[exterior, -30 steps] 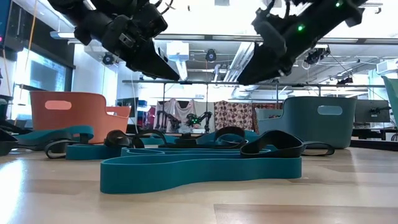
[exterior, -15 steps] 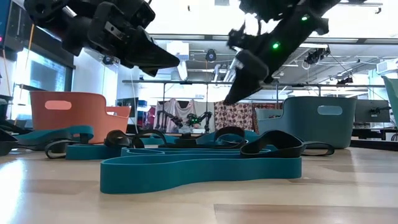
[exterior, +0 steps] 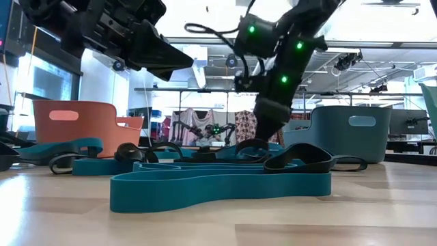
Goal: Sort rubber bands into baskets
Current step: Put the blue rubber band into the green bin
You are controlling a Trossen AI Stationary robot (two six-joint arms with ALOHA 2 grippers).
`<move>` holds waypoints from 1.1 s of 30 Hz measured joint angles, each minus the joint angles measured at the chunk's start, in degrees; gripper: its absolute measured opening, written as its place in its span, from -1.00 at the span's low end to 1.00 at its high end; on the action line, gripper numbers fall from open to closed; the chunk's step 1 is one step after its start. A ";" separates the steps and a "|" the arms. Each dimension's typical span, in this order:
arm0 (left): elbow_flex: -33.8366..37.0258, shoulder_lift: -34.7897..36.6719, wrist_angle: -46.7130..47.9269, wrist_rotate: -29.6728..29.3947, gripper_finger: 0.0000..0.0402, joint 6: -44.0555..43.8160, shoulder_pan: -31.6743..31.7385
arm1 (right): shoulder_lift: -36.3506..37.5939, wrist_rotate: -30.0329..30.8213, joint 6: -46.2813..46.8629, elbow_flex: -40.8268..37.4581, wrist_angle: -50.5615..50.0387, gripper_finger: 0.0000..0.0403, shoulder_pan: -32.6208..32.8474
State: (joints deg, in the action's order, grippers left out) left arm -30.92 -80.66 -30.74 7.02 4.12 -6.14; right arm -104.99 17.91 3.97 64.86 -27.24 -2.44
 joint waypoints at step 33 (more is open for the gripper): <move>0.00 0.00 0.93 -0.39 -1.00 0.97 -0.03 | 8.47 -4.04 0.53 0.00 1.35 -0.99 3.04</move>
State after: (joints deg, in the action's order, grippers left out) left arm -30.92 -80.66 -29.81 6.63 5.09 -6.17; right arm -96.52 13.87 4.50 64.86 -25.89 0.60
